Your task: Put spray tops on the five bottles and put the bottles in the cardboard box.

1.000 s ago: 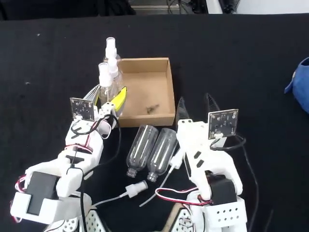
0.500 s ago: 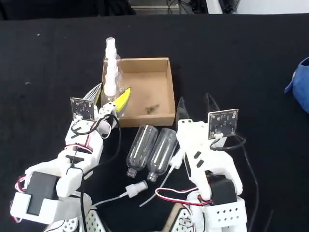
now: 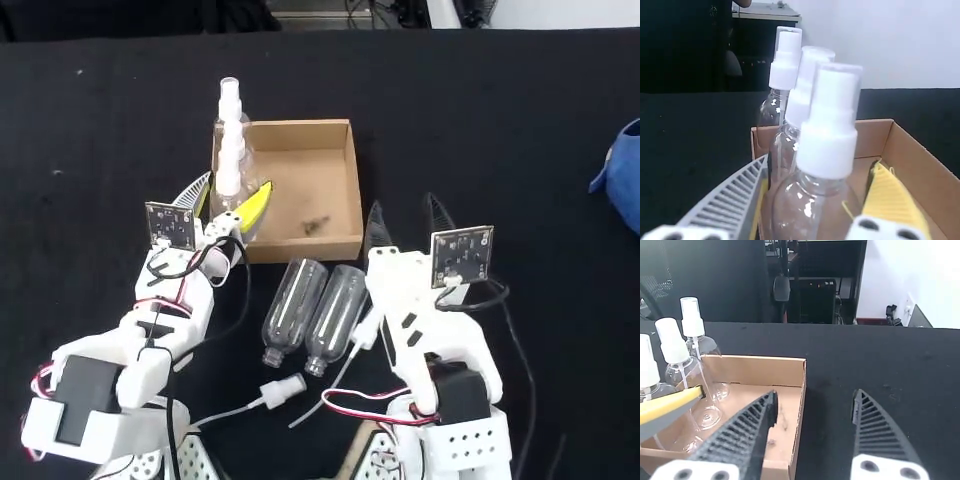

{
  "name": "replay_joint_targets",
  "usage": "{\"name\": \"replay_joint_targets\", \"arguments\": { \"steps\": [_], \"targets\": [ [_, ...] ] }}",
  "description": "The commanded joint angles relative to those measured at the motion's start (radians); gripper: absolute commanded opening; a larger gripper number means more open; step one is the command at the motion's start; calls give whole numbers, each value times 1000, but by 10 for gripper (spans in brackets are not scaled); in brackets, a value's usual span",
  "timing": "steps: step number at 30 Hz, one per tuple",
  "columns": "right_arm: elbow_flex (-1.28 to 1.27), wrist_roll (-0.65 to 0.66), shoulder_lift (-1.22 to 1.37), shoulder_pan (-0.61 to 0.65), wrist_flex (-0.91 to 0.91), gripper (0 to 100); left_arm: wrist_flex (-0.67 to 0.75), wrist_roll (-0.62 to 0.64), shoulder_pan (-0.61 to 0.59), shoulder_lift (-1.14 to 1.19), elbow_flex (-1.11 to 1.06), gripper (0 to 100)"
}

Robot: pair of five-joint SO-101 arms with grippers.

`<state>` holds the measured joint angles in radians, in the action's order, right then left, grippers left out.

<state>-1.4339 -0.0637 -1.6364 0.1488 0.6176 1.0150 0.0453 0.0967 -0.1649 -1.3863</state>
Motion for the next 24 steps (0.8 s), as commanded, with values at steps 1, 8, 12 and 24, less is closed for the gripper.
{"name": "replay_joint_targets", "arguments": {
  "steps": [1, 8, 12, 24],
  "targets": [
    [7, 6, -5, -21, -29, 220, -2, -11, 2, -11, 10, 185],
    [5, 6, -5, -21, -29, 220, -3, -11, 8, -11, 10, 185],
    [5, 6, -5, -20, -29, 219, -3, -9, 8, -11, 7, 181],
    [5, 6, -5, -20, -29, 219, -11, -11, -1, -147, -8, 184]
  ]
}}
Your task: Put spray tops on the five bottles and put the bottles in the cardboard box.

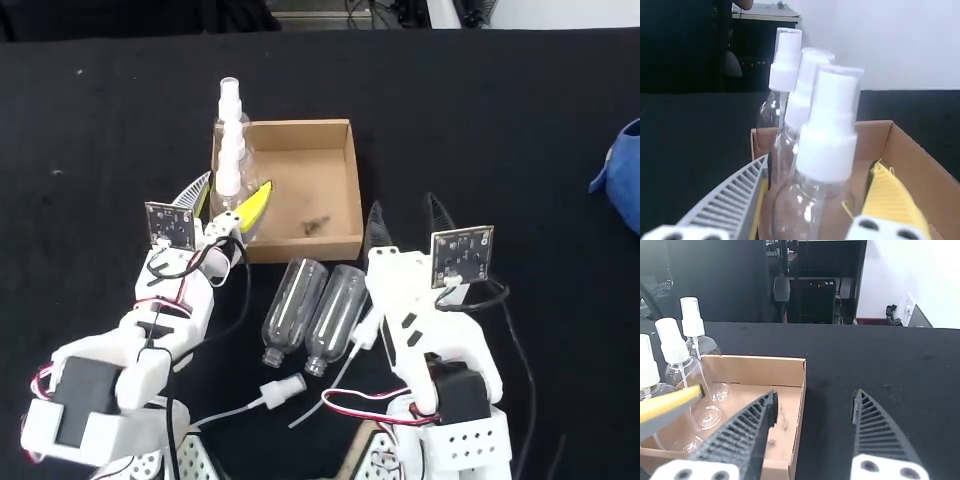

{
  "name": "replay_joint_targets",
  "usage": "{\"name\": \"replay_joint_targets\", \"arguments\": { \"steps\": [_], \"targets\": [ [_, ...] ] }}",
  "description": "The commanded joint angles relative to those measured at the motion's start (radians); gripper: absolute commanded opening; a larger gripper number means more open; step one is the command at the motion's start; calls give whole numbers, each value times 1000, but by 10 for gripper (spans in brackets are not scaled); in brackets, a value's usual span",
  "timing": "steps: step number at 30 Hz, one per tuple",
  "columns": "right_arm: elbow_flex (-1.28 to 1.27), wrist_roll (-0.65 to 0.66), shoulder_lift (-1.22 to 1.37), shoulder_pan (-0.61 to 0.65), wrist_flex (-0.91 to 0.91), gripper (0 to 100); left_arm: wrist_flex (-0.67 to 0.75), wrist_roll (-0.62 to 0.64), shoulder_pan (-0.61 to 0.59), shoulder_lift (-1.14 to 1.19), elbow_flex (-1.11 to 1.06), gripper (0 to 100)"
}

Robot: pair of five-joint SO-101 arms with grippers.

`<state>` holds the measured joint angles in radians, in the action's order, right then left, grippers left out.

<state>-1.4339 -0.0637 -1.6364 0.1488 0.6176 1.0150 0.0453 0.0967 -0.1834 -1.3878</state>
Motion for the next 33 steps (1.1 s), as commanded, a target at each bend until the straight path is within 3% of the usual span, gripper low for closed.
{"name": "replay_joint_targets", "arguments": {
  "steps": [1, 7, 14, 24, 33],
  "targets": [
    [5, 6, -5, -20, -29, 219, -43, -11, -1, -166, -10, 184],
    [5, 6, -5, -20, -29, 219, -427, -9, 16, -417, 10, 185],
    [5, 6, -5, -18, -28, 219, -611, -49, 15, -683, 45, 185],
    [-5, 6, -7, -17, -29, 220, -887, -71, 8, -732, 317, 181],
    [-4, 6, -13, -20, -29, 220, -1209, -66, -108, -732, 618, 180]
  ]
}}
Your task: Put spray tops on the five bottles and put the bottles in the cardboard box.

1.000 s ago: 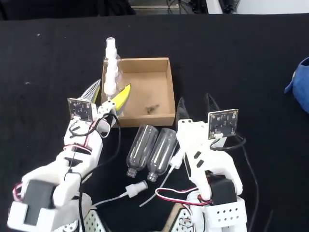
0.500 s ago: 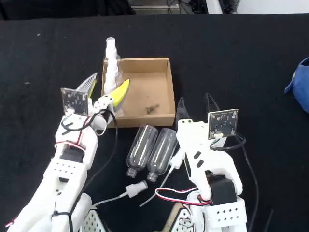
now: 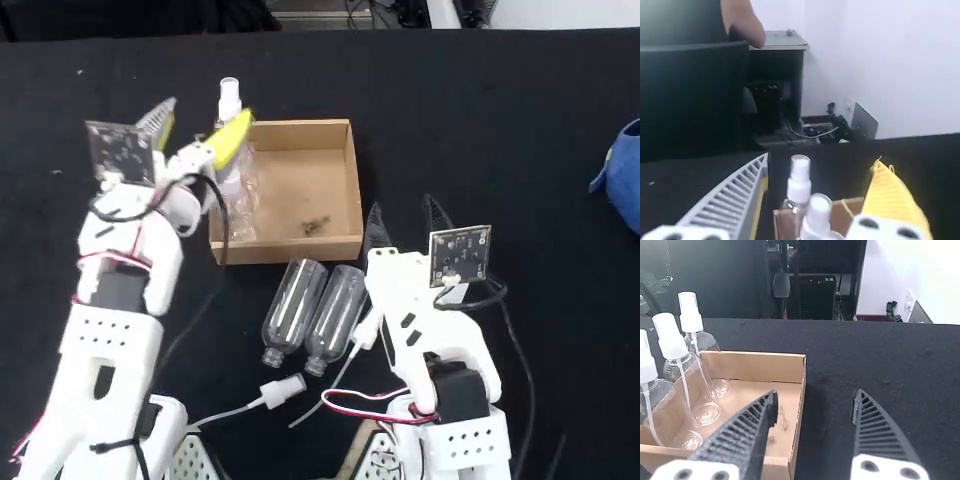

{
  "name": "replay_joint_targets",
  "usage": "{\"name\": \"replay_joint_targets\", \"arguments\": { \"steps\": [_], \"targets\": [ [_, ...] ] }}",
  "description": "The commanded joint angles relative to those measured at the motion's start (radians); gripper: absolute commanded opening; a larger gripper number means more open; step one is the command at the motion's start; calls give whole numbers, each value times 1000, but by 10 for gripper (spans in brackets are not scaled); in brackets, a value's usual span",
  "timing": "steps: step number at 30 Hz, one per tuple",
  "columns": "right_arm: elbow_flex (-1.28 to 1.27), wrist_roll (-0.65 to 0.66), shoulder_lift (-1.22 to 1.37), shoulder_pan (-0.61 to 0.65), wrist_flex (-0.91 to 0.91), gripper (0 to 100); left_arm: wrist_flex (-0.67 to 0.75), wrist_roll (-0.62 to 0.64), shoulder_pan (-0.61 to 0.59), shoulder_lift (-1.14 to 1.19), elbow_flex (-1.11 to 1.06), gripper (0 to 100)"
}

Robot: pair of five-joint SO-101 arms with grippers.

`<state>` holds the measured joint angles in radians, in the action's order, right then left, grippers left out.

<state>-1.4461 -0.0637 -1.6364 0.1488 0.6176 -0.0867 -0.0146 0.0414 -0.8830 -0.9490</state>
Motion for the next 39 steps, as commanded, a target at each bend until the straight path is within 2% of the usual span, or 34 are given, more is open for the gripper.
{"name": "replay_joint_targets", "arguments": {
  "steps": [1, 7, 16, 23, 27, 30, 39],
  "targets": [
    [10, 6, -13, -20, -29, 220, -138, -6, -65, -32, 205, 180],
    [8, 6, -15, -20, -29, 220, -307, -8, -222, -32, 272, 180],
    [7, 6, -15, -15, -29, 220, -483, -8, -553, -34, 186, 180],
    [8, 6, -15, -20, -29, 220, -873, -34, -691, -34, 222, 184],
    [13, 6, -15, -20, -26, 219, -1036, -170, -674, -32, 177, 184],
    [44, 6, -4, -20, -17, 219, -1106, -160, -588, -32, 130, 181],
    [274, 173, 8, -15, 178, 219, -1123, -170, -426, -31, -42, 181]
  ]
}}
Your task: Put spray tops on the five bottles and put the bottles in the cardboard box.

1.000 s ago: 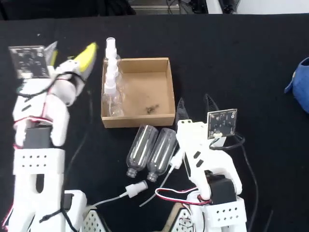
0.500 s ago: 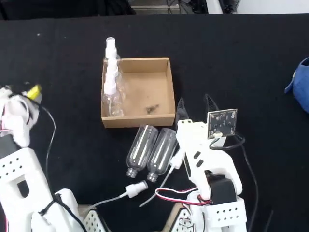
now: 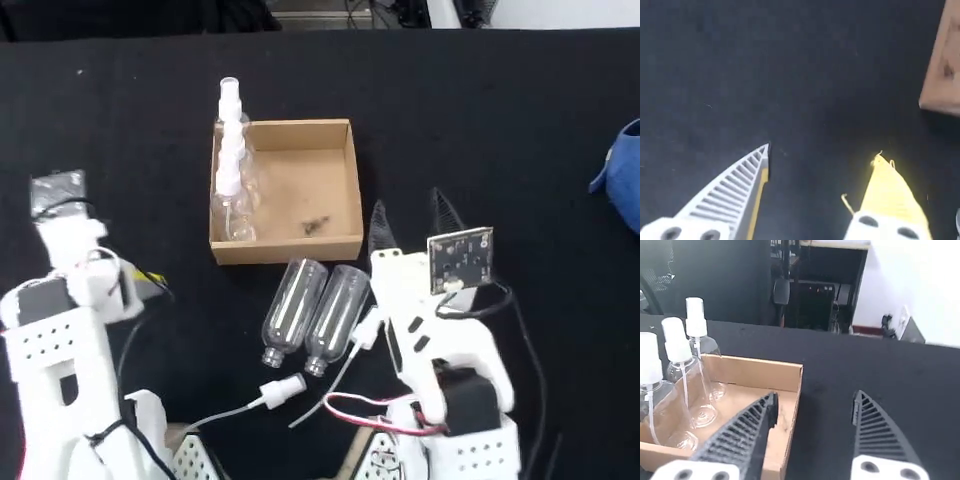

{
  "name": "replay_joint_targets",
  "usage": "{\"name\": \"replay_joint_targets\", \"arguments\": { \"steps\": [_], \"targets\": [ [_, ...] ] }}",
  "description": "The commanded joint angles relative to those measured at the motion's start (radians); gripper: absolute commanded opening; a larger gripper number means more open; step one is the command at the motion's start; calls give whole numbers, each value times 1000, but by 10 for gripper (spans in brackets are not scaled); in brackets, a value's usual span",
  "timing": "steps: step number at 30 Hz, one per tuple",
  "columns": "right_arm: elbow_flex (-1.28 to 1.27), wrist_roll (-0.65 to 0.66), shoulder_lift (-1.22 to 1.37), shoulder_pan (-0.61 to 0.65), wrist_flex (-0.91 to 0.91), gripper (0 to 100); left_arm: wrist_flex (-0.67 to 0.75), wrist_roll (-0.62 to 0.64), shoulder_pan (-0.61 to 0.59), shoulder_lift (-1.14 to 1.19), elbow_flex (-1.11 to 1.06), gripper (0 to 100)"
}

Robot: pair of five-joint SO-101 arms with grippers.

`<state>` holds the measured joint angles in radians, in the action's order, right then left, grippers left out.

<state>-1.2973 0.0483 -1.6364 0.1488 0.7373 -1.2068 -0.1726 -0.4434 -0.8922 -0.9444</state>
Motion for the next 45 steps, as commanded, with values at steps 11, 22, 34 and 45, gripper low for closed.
{"name": "replay_joint_targets", "arguments": {
  "steps": [11, 22, 34, 45],
  "targets": [
    [529, 410, 467, 11, 470, 218, 226, -215, 19, -23, -268, 180],
    [616, 1069, 628, 86, 842, 191, 293, -213, 28, -21, -352, 180],
    [533, 1525, 905, 299, 908, 279, 295, -213, 25, -21, -395, 180],
    [432, 1745, 921, 318, 783, 268, 295, -213, 22, -21, -394, 180]
  ]
}}
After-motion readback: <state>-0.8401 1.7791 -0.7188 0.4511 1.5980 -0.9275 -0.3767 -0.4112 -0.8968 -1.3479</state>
